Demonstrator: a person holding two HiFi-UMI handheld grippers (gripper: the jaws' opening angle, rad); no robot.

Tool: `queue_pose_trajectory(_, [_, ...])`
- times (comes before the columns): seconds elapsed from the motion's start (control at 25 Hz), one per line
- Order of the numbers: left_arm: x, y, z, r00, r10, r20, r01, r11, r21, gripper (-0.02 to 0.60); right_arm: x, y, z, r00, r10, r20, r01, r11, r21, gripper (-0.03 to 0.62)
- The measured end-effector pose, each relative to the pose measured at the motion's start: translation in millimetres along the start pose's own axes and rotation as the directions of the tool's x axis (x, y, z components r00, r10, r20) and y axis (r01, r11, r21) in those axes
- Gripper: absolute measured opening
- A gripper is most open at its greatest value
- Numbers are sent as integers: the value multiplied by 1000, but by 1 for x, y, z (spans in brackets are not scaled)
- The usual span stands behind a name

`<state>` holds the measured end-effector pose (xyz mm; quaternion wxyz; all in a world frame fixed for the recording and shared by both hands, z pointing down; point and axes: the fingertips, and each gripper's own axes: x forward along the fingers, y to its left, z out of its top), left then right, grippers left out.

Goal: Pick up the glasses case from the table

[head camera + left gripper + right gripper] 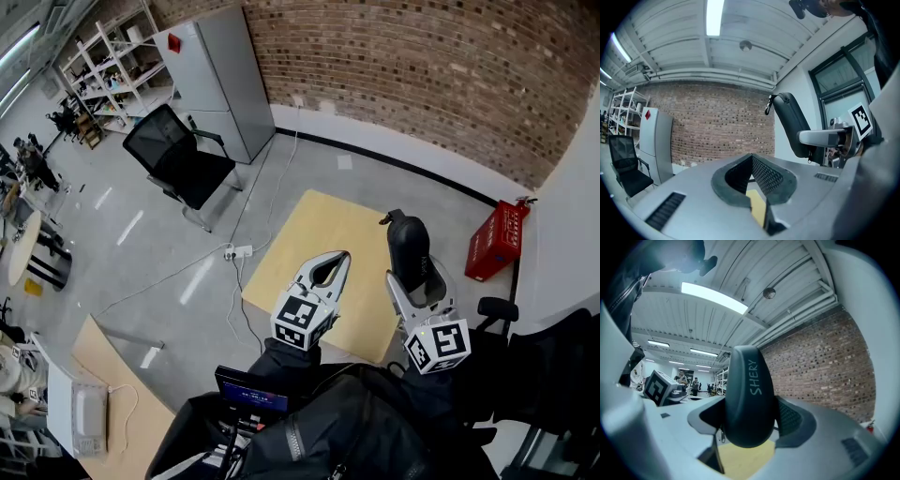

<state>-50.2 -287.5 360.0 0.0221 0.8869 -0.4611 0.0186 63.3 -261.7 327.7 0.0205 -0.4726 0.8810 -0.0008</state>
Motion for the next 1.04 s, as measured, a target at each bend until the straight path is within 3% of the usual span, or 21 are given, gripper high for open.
queue_pose_trajectory(1.04, [4,0,-7,1000,-1,-19,1,1000,-17,0,1,-5,-10,1000,-4,-28,5,1000,14,331])
